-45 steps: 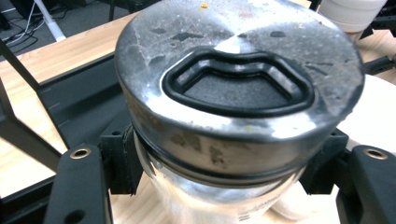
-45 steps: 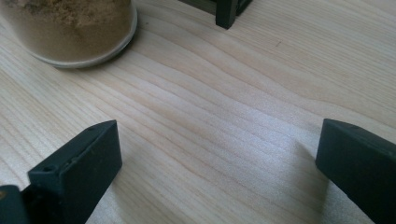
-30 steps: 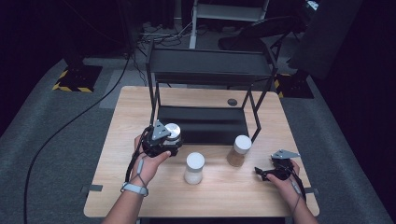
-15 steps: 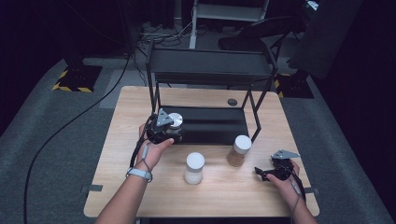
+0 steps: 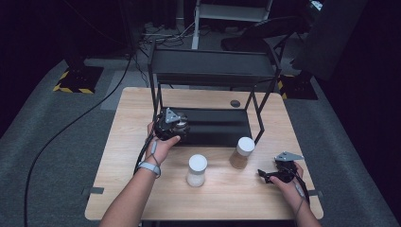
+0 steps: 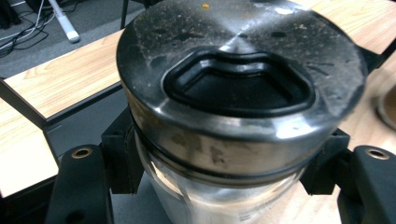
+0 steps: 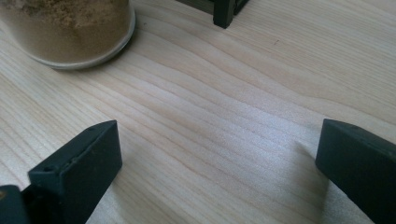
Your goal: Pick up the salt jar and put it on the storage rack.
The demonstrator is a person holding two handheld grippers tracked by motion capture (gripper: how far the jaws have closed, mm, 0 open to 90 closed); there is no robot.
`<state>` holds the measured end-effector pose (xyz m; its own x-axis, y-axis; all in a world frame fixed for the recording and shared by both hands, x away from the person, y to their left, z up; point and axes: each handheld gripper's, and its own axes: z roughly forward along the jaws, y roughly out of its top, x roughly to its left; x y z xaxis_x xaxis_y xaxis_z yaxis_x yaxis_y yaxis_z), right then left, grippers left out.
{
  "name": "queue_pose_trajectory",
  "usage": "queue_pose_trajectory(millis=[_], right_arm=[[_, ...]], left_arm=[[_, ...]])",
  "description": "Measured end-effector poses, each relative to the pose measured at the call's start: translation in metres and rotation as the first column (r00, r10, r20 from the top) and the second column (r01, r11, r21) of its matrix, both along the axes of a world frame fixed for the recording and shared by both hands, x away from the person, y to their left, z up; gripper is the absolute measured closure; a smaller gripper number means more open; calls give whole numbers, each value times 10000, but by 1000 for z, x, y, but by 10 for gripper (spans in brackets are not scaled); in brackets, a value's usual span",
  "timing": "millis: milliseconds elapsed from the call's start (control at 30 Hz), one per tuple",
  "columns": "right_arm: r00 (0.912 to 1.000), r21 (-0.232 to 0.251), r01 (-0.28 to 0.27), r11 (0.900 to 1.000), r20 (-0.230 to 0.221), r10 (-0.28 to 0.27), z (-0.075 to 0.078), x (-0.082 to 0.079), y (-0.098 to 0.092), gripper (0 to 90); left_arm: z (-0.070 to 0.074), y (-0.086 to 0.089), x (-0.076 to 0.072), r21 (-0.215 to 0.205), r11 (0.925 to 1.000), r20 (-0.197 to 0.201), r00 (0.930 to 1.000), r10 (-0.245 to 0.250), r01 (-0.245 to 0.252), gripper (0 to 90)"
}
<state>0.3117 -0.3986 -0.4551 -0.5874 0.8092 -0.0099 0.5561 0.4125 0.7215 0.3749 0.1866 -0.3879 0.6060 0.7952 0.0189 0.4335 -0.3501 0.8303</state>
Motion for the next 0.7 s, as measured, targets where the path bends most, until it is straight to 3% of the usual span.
queue_pose_trajectory(millis=[400, 700], right_arm=[[10000, -2, 8, 10000, 0, -8, 0, 0, 0, 3], [10000, 1, 10, 10000, -1, -10, 0, 0, 0, 3]], left_arm=[[-16, -4, 17, 304, 9995, -177, 9998, 36, -30, 299], [-24, -4, 25, 293, 9994, -408, 9990, 206, -195, 299]])
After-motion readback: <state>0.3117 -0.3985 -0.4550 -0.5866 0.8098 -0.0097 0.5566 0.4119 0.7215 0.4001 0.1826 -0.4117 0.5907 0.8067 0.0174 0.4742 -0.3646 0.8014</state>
